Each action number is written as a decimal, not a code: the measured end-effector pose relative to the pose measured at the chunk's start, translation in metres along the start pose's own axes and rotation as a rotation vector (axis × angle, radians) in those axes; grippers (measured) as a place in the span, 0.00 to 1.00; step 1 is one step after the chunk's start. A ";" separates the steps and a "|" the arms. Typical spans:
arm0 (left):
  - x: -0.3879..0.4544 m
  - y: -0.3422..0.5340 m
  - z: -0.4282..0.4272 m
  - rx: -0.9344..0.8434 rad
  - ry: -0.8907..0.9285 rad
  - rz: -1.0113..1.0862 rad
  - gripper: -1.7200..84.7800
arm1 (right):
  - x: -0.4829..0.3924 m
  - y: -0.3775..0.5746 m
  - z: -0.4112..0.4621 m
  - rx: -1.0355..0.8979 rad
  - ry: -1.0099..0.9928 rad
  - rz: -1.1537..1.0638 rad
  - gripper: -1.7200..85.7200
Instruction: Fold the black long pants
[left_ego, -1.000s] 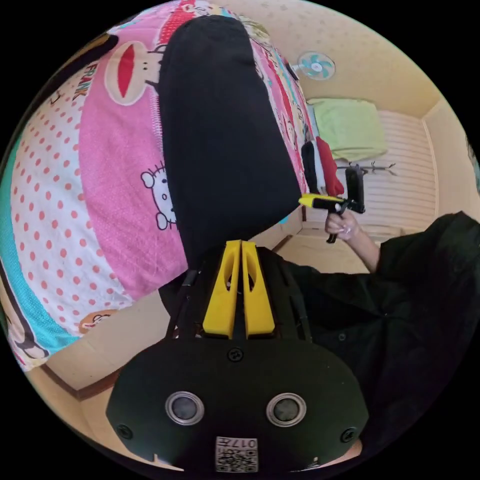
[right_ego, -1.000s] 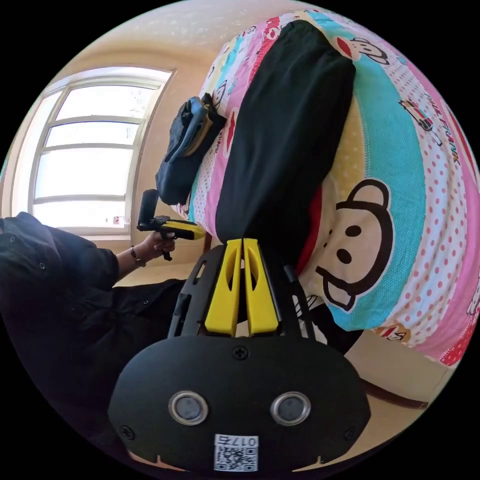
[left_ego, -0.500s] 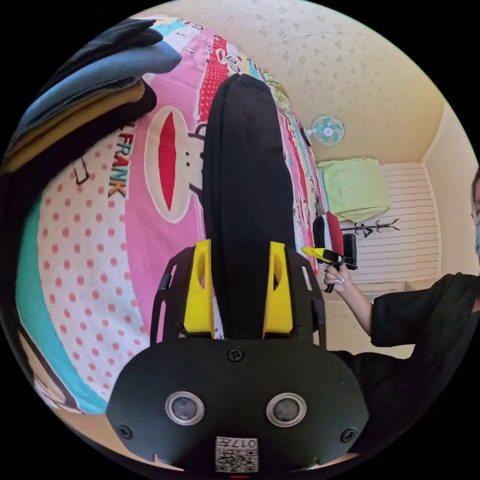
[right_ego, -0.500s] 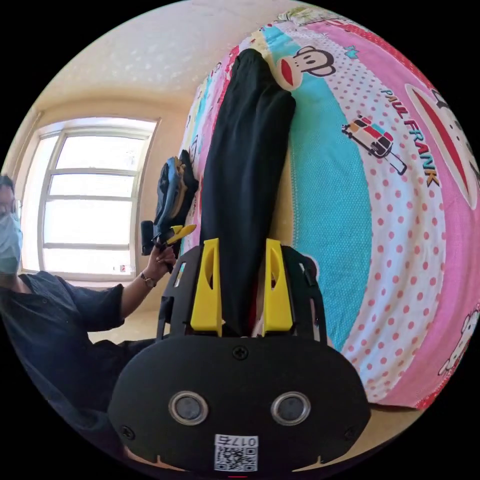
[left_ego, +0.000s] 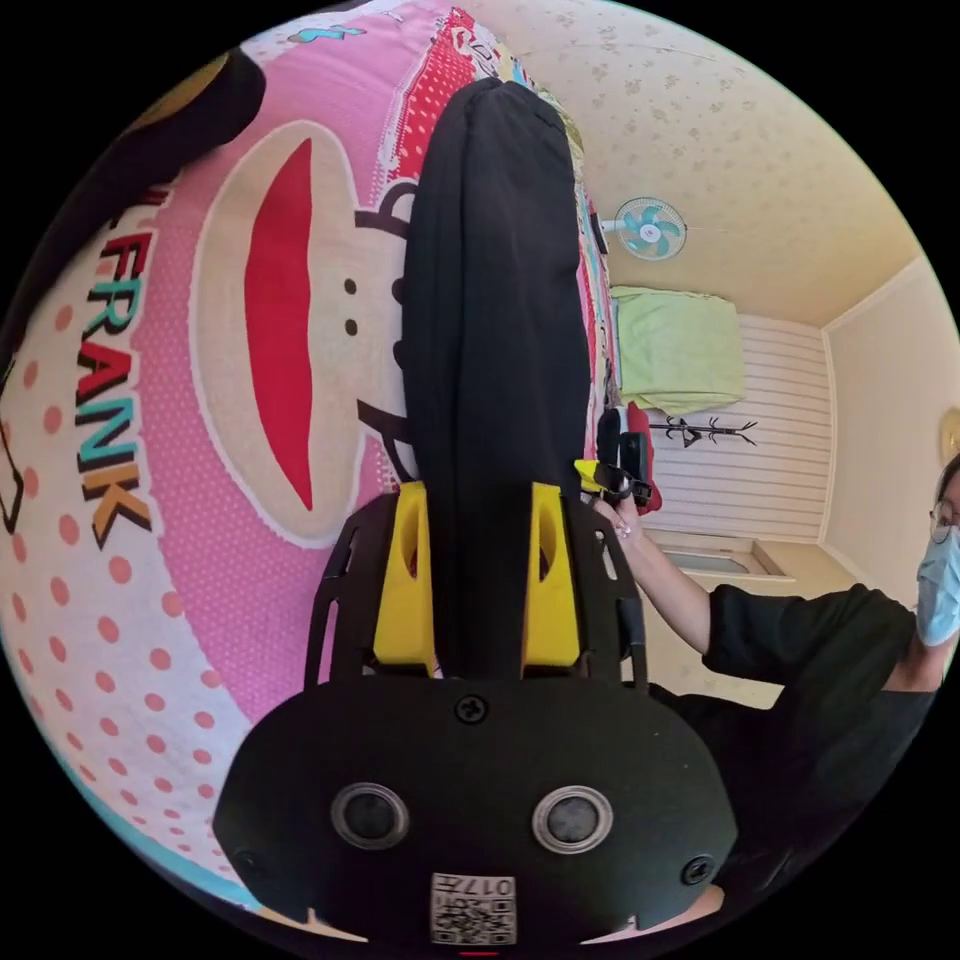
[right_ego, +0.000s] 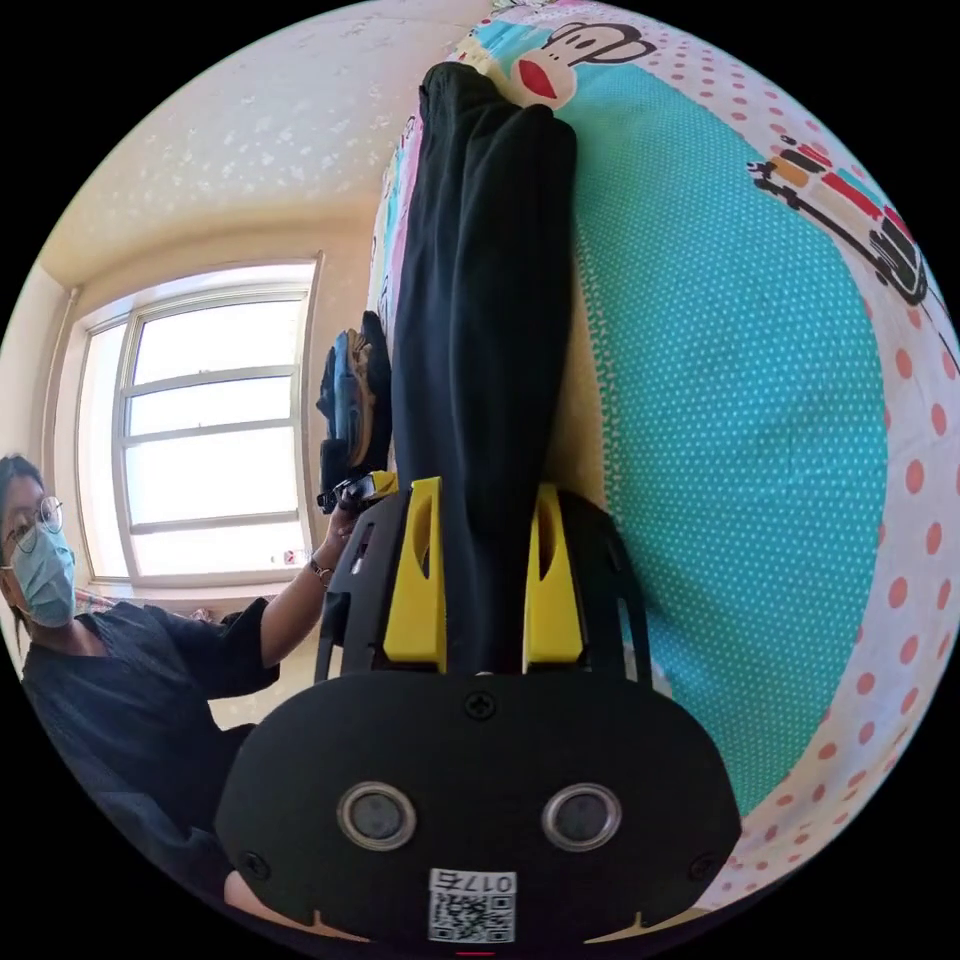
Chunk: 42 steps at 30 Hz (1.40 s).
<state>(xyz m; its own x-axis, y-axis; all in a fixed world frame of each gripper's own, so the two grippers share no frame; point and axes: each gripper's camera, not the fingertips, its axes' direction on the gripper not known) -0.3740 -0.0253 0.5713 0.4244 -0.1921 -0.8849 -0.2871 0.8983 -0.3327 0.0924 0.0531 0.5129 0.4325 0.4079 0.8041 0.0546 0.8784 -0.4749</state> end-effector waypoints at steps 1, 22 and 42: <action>0.000 0.000 0.001 -0.004 0.000 -0.008 0.15 | 0.004 -0.002 0.001 -0.022 -0.036 0.009 0.13; 0.389 0.225 -0.111 0.403 0.361 0.813 0.06 | -0.330 0.146 -0.310 -0.107 -0.386 -0.888 0.01; 0.337 0.081 -0.002 0.531 -0.088 0.219 0.07 | -0.230 -0.033 -0.294 -0.095 0.111 -0.608 0.01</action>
<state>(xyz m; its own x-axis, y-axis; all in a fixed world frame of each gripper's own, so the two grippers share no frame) -0.2562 -0.0176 0.2457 0.4800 0.0338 -0.8766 0.0839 0.9929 0.0842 0.2553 -0.1434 0.2385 0.3892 -0.1911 0.9011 0.3984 0.9169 0.0223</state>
